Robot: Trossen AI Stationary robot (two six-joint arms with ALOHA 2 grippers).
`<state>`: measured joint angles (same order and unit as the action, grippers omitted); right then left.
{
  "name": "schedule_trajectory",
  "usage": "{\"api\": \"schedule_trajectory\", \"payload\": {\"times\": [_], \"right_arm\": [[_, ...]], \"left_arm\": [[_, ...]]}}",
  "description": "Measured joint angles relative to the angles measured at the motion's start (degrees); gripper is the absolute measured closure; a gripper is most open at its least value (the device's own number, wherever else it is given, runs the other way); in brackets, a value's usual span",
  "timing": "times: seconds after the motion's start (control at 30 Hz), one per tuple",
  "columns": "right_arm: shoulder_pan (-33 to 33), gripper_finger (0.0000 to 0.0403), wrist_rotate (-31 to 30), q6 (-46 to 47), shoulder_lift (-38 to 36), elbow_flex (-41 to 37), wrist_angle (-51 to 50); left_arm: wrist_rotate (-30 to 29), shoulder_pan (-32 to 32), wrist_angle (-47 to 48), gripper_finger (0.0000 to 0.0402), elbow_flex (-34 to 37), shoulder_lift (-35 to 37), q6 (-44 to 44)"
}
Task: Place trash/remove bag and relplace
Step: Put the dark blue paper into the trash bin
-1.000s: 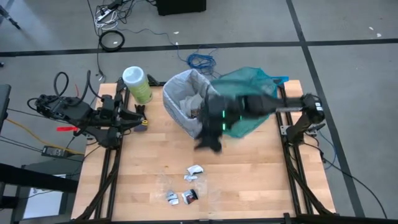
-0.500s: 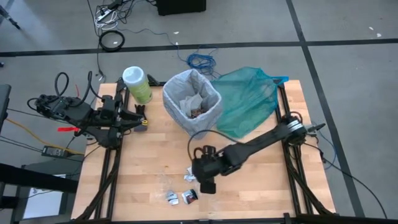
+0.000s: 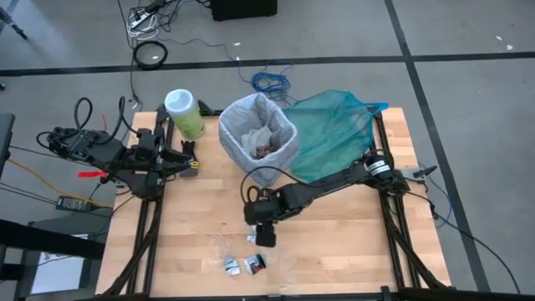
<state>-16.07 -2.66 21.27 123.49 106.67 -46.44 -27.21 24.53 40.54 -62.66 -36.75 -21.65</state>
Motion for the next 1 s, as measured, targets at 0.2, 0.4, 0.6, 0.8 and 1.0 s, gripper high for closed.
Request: {"api": "schedule_trajectory", "payload": {"times": [0.2, 0.4, 0.6, 0.8, 1.0], "right_arm": [[0.1, 0.0198, 2.1, -0.6, 3.0, 0.0, 0.1], [0.2, 0.0197, 1.3, 0.8, 7.2, -0.1, 0.0], [0.0, 0.0221, 1.3, 8.4, 10.2, 0.3, -3.1], [-0.1, 0.0370, 1.9, 10.5, 10.1, 0.2, -5.5], [-0.4, 0.0400, 2.8, 11.6, 5.9, -0.3, -8.4]], "left_arm": [[0.5, 0.0, 0.7, 0.0275, 0.0, 0.0, 0.0], [0.7, 0.0, 1.7, 0.0275, 0.0, 0.0, -0.3], [0.8, 0.0, 1.9, 0.0275, 0.0, 0.0, -0.9], [0.9, 0.0, 2.1, 0.0275, 0.0, 0.0, -1.1], [0.9, 0.0, 2.8, 0.0275, 0.0, 0.0, -1.1]]}}
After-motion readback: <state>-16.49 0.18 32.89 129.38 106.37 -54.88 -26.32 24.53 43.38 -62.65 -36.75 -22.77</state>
